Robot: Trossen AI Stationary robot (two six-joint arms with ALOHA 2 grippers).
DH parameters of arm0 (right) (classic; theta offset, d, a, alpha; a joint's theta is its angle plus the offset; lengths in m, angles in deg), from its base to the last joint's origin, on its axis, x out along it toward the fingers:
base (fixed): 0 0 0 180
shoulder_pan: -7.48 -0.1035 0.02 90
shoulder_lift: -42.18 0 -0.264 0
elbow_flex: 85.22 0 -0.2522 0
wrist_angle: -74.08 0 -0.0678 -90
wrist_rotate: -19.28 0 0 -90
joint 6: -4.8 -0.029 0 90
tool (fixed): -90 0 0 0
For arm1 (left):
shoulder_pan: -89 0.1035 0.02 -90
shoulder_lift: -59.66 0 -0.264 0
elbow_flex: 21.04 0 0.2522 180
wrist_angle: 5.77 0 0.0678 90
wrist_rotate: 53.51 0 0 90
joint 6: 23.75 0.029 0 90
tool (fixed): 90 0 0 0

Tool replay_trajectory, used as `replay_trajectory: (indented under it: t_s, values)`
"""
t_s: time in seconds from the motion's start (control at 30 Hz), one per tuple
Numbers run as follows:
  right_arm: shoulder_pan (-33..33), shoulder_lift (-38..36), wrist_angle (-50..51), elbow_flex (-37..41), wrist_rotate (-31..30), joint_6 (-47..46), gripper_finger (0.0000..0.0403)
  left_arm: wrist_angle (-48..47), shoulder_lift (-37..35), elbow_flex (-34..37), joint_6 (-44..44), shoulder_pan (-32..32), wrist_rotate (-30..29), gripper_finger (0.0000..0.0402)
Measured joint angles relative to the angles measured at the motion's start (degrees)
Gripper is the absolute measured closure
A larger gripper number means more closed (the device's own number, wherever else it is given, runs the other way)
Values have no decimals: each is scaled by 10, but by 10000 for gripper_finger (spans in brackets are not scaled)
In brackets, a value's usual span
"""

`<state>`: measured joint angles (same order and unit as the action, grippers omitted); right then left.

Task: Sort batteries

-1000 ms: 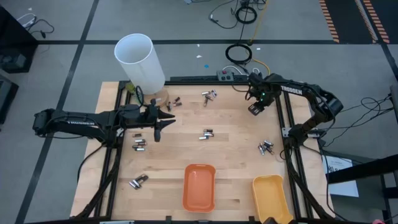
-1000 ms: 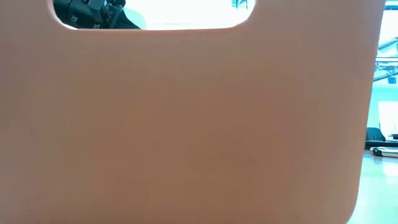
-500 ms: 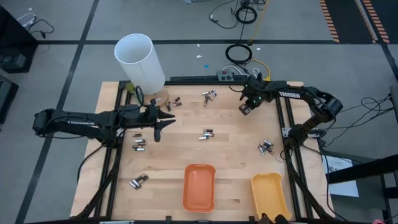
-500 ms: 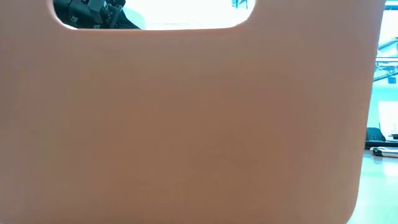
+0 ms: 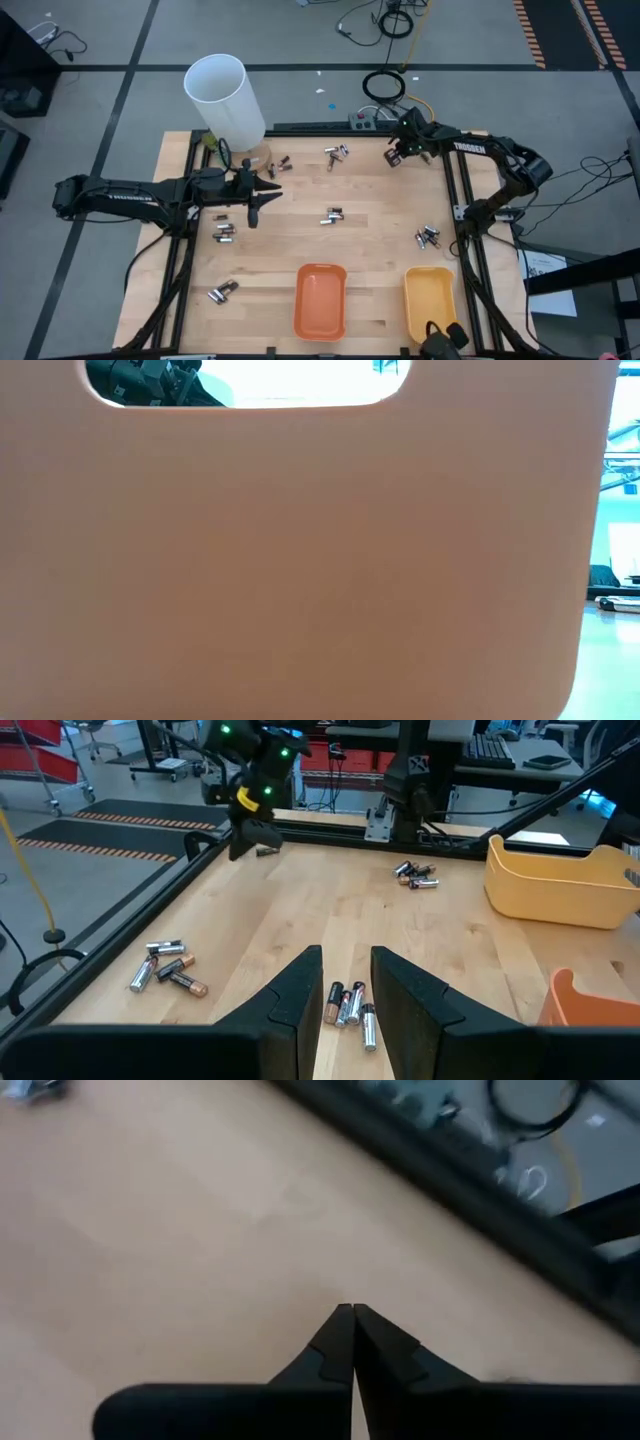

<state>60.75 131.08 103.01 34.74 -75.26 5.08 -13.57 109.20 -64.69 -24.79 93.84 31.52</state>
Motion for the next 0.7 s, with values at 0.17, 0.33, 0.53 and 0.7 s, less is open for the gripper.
replay_trajectory:
  t_s: [0.17,0.33,0.53,0.7]
  values:
    - [31,0,-39,0,-5,33,403,0,0,0,0,0,0,304]
    - [33,-11,43,-17,-1,38,403,0,0,0,0,0,0,304]
    - [10,-74,142,-21,-28,9,403,0,0,0,15,0,-1,304]
    - [10,-91,245,-20,-29,-21,403,0,0,0,15,0,-2,304]
